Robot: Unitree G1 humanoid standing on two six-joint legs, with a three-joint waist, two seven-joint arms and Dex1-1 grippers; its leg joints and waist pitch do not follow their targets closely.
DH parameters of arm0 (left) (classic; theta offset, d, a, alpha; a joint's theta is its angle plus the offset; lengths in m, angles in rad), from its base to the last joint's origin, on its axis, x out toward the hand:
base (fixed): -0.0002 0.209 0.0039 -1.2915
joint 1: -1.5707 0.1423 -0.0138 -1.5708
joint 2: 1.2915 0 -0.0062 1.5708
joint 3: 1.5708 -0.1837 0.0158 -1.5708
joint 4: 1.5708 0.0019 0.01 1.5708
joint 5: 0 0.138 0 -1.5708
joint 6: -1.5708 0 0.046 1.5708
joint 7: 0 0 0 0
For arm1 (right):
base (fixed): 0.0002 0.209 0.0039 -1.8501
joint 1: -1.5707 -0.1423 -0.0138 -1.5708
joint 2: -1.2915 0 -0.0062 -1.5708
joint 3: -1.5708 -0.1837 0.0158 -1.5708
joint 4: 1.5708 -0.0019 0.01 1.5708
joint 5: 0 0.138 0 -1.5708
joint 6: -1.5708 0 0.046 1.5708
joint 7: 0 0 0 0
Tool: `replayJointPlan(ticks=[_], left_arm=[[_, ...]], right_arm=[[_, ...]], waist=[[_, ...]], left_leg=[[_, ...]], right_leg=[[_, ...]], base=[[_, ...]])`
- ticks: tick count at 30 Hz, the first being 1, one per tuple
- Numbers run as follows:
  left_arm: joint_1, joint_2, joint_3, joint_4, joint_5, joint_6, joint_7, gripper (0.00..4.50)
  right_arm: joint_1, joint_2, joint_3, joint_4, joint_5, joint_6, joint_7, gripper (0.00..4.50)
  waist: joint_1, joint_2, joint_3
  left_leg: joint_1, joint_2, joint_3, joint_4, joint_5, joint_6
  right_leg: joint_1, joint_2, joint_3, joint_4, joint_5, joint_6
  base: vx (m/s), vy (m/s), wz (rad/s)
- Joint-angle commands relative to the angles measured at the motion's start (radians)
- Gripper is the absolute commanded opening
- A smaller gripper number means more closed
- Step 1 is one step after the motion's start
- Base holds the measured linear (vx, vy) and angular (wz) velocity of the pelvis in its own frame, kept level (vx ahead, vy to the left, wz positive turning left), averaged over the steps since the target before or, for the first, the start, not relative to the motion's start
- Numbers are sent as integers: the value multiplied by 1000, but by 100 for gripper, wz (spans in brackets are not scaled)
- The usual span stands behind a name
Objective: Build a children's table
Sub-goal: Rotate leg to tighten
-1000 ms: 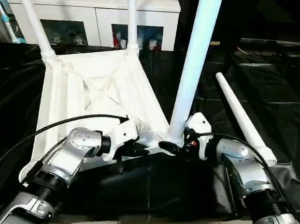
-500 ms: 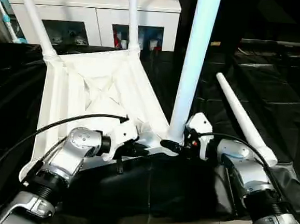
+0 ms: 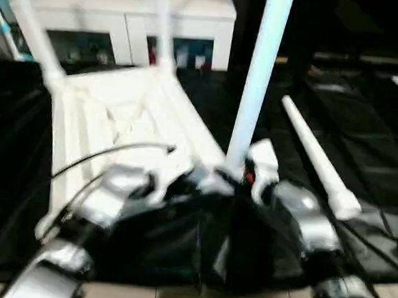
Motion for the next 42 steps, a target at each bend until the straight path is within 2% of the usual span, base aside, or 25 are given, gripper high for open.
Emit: replayJointPlan(ticks=[1, 4, 5, 6, 8, 9, 10, 11, 12, 13, 15, 16, 18, 20, 21, 23, 26, 29, 31, 32, 33, 34, 36, 37, 42], left_arm=[[-44, -61, 42, 94, 7, 67, 206, 0], [-90, -113, 49, 155, 15, 108, 298, 0], [-97, -122, 51, 166, 16, 107, 309, 0], [-103, -133, 52, 177, 18, 107, 323, 0], [-114, -146, 51, 198, 24, 95, 339, 0], [-116, -148, 51, 203, 25, 92, 341, 0], [-118, -150, 52, 207, 26, 90, 342, 0], [-124, -152, 54, 219, 27, 85, 345, 0], [-124, -152, 53, 220, 28, 83, 344, 0], [-124, -150, 53, 222, 29, 78, 343, 0], [-131, -147, 49, 240, 33, 61, 344, 0], [-132, -146, 48, 243, 32, 58, 345, 0], [-131, -140, 43, 245, 33, 44, 339, 0], [-129, -137, 41, 244, 33, 40, 336, 0], [-119, -128, 35, 232, 35, 23, 316, 0], [-107, -119, 31, 216, 34, 10, 292, 0], [-62, -88, 16, 163, 32, -24, 219, 0], [-5, -40, -5, 101, 26, -91, 126, 0], [35, -3, -14, 47, 9, -102, 62, 0], [47, 8, -16, 31, 4, -100, 44, 0], [47, 8, -16, 31, 4, -100, 44, 0], [78, 42, -23, -17, -15, -122, -20, 0], [100, 65, -25, -54, -31, -130, -68, 0], [129, 100, -29, -109, -51, -127, -136, 0], [158, 145, -36, -178, -74, -105, -216, 0]], right_arm=[[-42, 86, 6, 84, 13, 49, -121, 272], [-114, 135, -49, 198, 23, 70, -306, 272], [-124, 142, -57, 214, 24, 67, -330, 272], [-136, 154, -68, 229, 31, 59, -353, 272], [-149, 177, -75, 241, 32, 50, -362, 272], [-151, 181, -73, 243, 28, 50, -359, 272], [-153, 184, -71, 243, 24, 49, -356, 272], [-158, 189, -71, 250, 15, 46, -355, 272], [-158, 192, -70, 250, 13, 42, -348, 272], [-158, 195, -68, 249, 11, 36, -337, 272], [-167, 205, -72, 267, 13, 9, -319, 272], [-170, 209, -80, 272, 23, 5, -310, 328], [-176, 211, -93, 278, 41, -9, -295, 342], [-178, 211, -99, 279, 49, -16, -284, 348], [-178, 203, -103, 271, 54, -27, -268, 371], [-175, 192, -100, 260, 51, -35, -257, 385], [-152, 145, -69, 200, 21, -68, -220, 415], [-91, 68, -6, 100, -25, -121, -102, 431], [-32, 7, 26, 13, -29, -140, 14, 431], [-15, -11, 34, -12, -32, -146, 42, 431], [-15, -11, 34, -12, -32, -146, 42, 431], [23, -60, 38, -71, -13, -145, 123, 431], [48, -97, 46, -111, 0, -142, 180, 431], [84, -151, 61, -168, 33, -136, 282, 431], [133, -220, 82, -261, 102, -74, 442, 431]], waist=[[-1, -7, -48], [0, -6, -49], [2, -5, -53], [3, -5, -54], [7, -7, -58], [8, -7, -57], [8, -9, -56], [9, -9, -52], [9, -9, -52], [11, -10, -50], [10, -10, -48], [10, -9, -48], [10, -11, -48], [1, -11, -44], [-7, -11, -43], [-20, -11, -46], [-17, -9, -50], [-12, -16, -51], [-3, -20, -49], [-3, -17, -47], [1, -16, -47], [-1, -17, -44], [2, -14, -43], [2, -13, -44], [2, -14, -44]], left_leg=[[3, 50, -21, -74, -191, 22], [3, 50, -21, -73, -185, 16], [3, 50, -21, -70, -166, 22], [0, 50, -20, -69, -148, 30], [-3, 48, -18, -62, -84, 70], [-4, 47, -18, -62, -79, 79], [-5, 47, -17, -61, -85, 92], [-4, 48, -17, -64, -109, 95], [-4, 48, -17, -64, -109, 95], [-2, 50, -17, -67, -147, 83], [-1, 51, -18, -71, -176, 66], [0, 52, -19, -72, -182, 62], [-1, 52, -20, -73, -181, 58], [-11, 51, -24, -79, -209, 58], [-17, 50, -27, -82, -214, 55], [-14, 52, -27, -79, -216, 55], [-12, 53, -24, -73, -168, 74], [-12, 51, -17, -64, -109, 115], [-13, 53, -15, -63, -112, 138], [-12, 54, -14, -65, -124, 142], [-10, 56, -15, -66, -131, 138], [-10, 54, -15, -69, -148, 126], [-9, 61, -18, -73, -178, 111], [-6, 61, -18, -74, -183, 106], [-9, 61, -17, -71, -155, 124]], right_leg=[[36, -65, 49, -81, -190, -227], [35, -66, 49, -80, -156, -235], [37, -66, 49, -74, -104, -240], [39, -65, 49, -72, -71, -241], [43, -65, 47, -62, 42, -253], [43, -65, 46, -62, 51, -256], [44, -67, 45, -65, 42, -259], [43, -68, 45, -70, -1, -255], [43, -68, 45, -70, -1, -255], [42, -71, 46, -77, -73, -246], [40, -70, 46, -81, -123, -233], [40, -70, 46, -81, -130, -231], [39, -70, 47, -80, -122, -228], [44, -70, 45, -82, -149, -216], [47, -69, 43, -82, -168, -207], [44, -70, 43, -85, -170, -207], [43, -72, 44, -81, -114, -233], [46, -68, 43, -73, -19, -252], [46, -70, 45, -73, -19, -246], [41, -72, 46, -75, -48, -244], [42, -72, 45, -77, -68, -242], [39, -69, 45, -81, -112, -240], [39, -70, 47, -82, -152, -223], [37, -68, 48, -82, -151, -223], [37, -65, 48, -74, -85, -245]], base=[[0, 0, 0], [0, 0, 0], [0, 0, 0], [0, 0, 0], [0, 0, 0], [0, 0, 0], [0, 0, 0], [0, 0, 0], [0, 0, 0], [0, 0, 0], [0, 0, 0], [0, 0, 0], [0, 0, 0], [0, 0, 0], [0, 0, 0], [0, 0, 0], [0, 0, 0], [0, 0, 0], [0, 0, 0], [0, 0, 0], [0, 0, 0], [0, 0, 0], [0, 0, 0], [0, 0, 0], [0, 0, 0]])
